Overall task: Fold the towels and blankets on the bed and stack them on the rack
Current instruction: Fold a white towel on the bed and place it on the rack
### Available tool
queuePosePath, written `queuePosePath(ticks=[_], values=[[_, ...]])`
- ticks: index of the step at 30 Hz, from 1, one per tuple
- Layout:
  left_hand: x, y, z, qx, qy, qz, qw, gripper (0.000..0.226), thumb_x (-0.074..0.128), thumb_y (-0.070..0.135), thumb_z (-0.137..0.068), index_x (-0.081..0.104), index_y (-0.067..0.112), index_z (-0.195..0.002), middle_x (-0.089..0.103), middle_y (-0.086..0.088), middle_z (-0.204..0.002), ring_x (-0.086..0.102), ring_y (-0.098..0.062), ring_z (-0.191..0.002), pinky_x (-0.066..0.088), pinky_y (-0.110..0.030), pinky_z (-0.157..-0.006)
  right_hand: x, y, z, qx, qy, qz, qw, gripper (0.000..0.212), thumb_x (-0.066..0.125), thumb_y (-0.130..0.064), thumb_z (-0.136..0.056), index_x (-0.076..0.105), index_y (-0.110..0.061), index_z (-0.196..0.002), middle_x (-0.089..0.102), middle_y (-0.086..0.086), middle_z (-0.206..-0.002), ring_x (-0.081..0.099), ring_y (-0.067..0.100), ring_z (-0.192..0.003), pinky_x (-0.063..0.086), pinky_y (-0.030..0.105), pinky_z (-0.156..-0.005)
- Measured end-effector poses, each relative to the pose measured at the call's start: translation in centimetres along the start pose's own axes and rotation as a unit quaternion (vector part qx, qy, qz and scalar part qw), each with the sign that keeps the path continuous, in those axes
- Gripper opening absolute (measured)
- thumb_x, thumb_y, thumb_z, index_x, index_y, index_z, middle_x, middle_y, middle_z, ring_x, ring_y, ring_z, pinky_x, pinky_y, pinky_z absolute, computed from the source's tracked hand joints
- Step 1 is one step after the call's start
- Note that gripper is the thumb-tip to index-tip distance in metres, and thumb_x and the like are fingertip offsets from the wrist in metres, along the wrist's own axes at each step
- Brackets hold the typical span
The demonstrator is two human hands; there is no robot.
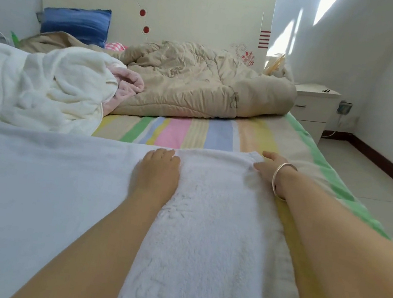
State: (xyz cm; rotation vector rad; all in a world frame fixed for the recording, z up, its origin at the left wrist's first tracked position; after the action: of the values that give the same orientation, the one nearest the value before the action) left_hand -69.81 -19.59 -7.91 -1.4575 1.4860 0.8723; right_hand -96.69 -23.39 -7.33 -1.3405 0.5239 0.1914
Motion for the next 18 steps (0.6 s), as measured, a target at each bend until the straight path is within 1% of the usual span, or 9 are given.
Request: queuePosePath(ticks=[1, 2, 4, 6, 9, 12, 14, 16, 18], values=[[-0.7, -0.1, 0.6, -0.006, 0.001, 0.031, 1.000, 0.037, 0.033, 0.018, -0.100, 0.055, 0.020, -0.130, 0.054, -0.001, -0.138, 0.046, -0.020, -0.125, 0.030, -0.031, -0.104, -0.2, 0.0, 0.7, 0.008, -0.011, -0.044, 0.999, 0.065, 0.063, -0.023, -0.089, 0.035, -0.022, -0.147, 0.048, 0.010, -0.139, 0.052, 0.029, -0.120, 0.042, 0.032, -0.101], [-0.9, -0.1, 1.5, -0.013, -0.017, 0.067, 0.998, 0.037, 0.033, 0.018, -0.101, 0.055, 0.020, -0.131, 0.055, -0.001, -0.136, 0.047, -0.020, -0.123, 0.032, -0.030, -0.102, -0.3, 0.3, 1.3, 0.016, -0.022, -0.086, 0.996, 0.074, 0.067, -0.023, -0.085, 0.030, -0.022, -0.149, 0.046, 0.011, -0.142, 0.052, 0.030, -0.122, 0.042, 0.036, -0.103], [-0.9, -0.1, 3.9, -0.018, -0.089, 0.093, 0.992, 0.045, 0.028, 0.027, -0.104, 0.038, 0.019, -0.147, 0.037, -0.002, -0.153, 0.032, -0.019, -0.140, 0.023, -0.033, -0.114, -0.3, 0.8, 3.3, 0.023, -0.034, -0.171, 0.984, 0.085, 0.071, -0.019, -0.079, 0.025, -0.021, -0.151, 0.045, 0.013, -0.142, 0.053, 0.032, -0.121, 0.044, 0.045, -0.104], [-1.3, -0.1, 6.8, -0.028, -0.179, 0.088, 0.979, 0.052, 0.020, 0.036, -0.105, 0.017, 0.022, -0.156, 0.010, -0.001, -0.163, 0.008, -0.018, -0.150, 0.008, -0.037, -0.121, -0.6, 1.2, 6.9, 0.031, -0.040, -0.282, 0.958, 0.077, 0.066, -0.009, -0.085, 0.026, -0.018, -0.150, 0.048, 0.015, -0.138, 0.057, 0.031, -0.115, 0.047, 0.047, -0.099], [-3.6, 0.5, 12.0, -0.020, -0.246, 0.121, 0.961, 0.054, 0.019, 0.039, -0.105, 0.008, 0.025, -0.157, -0.001, 0.001, -0.164, -0.002, -0.015, -0.151, 0.001, -0.037, -0.122, -0.9, 3.0, 14.6, 0.088, -0.063, -0.420, 0.901, 0.055, 0.059, -0.005, -0.091, 0.035, -0.020, -0.139, 0.058, 0.014, -0.124, 0.063, 0.023, -0.093, 0.052, 0.038, -0.077], [-7.4, 1.9, 17.4, -0.008, -0.246, 0.158, 0.956, 0.054, 0.021, 0.040, -0.105, 0.009, 0.028, -0.156, 0.000, 0.005, -0.164, -0.003, -0.010, -0.150, -0.002, -0.031, -0.121, -2.2, 4.6, 22.1, 0.127, -0.076, -0.401, 0.904, 0.062, 0.056, -0.003, -0.094, 0.027, -0.011, -0.148, 0.063, 0.010, -0.111, 0.064, 0.020, -0.087, 0.051, 0.033, -0.067], [-9.9, 3.2, 21.1, -0.001, -0.235, 0.173, 0.957, 0.057, 0.021, 0.047, -0.103, 0.009, 0.029, -0.156, 0.000, 0.007, -0.164, -0.003, -0.008, -0.150, -0.003, -0.029, -0.121, -3.1, 5.2, 27.0, 0.150, -0.091, -0.373, 0.911, 0.060, 0.054, -0.001, -0.095, 0.027, -0.007, -0.148, 0.063, 0.011, -0.105, 0.063, 0.020, -0.083, 0.052, 0.031, -0.062], [-12.3, 5.1, 25.3, 0.013, -0.236, 0.180, 0.955, 0.069, 0.012, 0.058, -0.092, 0.012, 0.031, -0.156, -0.001, 0.008, -0.163, -0.004, -0.008, -0.149, -0.005, -0.030, -0.120, -4.1, 5.6, 32.0, 0.165, -0.105, -0.345, 0.918, 0.055, 0.052, 0.001, -0.095, 0.030, -0.003, -0.145, 0.063, 0.012, -0.097, 0.063, 0.021, -0.079, 0.057, 0.030, -0.055], [-14.2, 7.2, 29.6, 0.032, -0.244, 0.204, 0.948, 0.082, 0.001, 0.062, -0.079, 0.016, 0.034, -0.155, 0.002, 0.009, -0.163, -0.003, -0.007, -0.149, -0.005, -0.030, -0.120, -4.9, 6.1, 36.1, 0.184, -0.121, -0.330, 0.918, 0.046, 0.052, 0.003, -0.095, 0.036, 0.000, -0.139, 0.063, 0.013, -0.091, 0.063, 0.021, -0.076, 0.057, 0.026, -0.055]])
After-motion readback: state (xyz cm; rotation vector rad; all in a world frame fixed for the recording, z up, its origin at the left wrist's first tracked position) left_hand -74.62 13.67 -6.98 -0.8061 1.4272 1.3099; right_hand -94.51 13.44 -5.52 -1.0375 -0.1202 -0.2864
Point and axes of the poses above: each hand's wrist, its own z-axis away from the middle knuckle, its own x-axis out of the palm, y = z × x, the point moved 6 cm from there along -z, towards the middle knuckle
